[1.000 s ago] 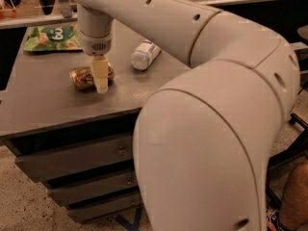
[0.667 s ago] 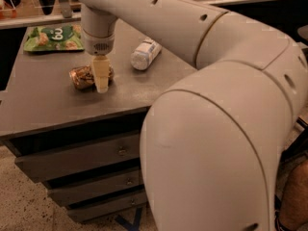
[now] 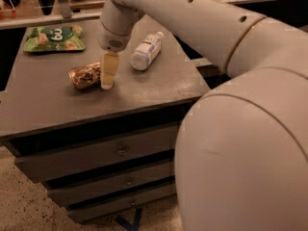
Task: Knock orange can over
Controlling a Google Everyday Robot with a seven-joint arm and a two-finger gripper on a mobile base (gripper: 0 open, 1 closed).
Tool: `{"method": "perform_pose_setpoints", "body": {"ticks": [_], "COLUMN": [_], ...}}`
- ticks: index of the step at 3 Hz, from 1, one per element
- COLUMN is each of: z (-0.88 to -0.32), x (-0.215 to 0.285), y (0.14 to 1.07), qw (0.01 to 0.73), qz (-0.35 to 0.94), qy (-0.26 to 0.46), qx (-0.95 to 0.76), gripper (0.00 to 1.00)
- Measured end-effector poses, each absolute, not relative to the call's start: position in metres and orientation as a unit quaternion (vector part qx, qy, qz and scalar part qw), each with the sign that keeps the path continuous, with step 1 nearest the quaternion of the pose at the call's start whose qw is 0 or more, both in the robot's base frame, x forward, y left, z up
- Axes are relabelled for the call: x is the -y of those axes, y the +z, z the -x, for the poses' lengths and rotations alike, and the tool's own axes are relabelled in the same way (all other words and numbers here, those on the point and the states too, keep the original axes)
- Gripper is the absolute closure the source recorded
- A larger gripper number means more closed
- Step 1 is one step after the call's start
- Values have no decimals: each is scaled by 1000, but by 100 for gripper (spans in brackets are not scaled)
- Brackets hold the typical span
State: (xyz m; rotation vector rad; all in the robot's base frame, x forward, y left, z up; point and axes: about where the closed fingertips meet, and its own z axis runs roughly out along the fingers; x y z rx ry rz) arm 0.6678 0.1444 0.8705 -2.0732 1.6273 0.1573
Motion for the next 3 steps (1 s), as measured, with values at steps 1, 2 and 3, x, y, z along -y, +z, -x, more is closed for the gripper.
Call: {"method": "perform_pose_setpoints", "body": {"ticks": [1, 2, 3], "z": [-674, -678, -675], "x": [-124, -109, -104], "y": [888, 905, 910], "qw": [295, 359, 367], "qz": [724, 680, 668], "qy": [100, 157, 171], "qx": [-615, -620, -624], "gripper": [0, 0, 0]}}
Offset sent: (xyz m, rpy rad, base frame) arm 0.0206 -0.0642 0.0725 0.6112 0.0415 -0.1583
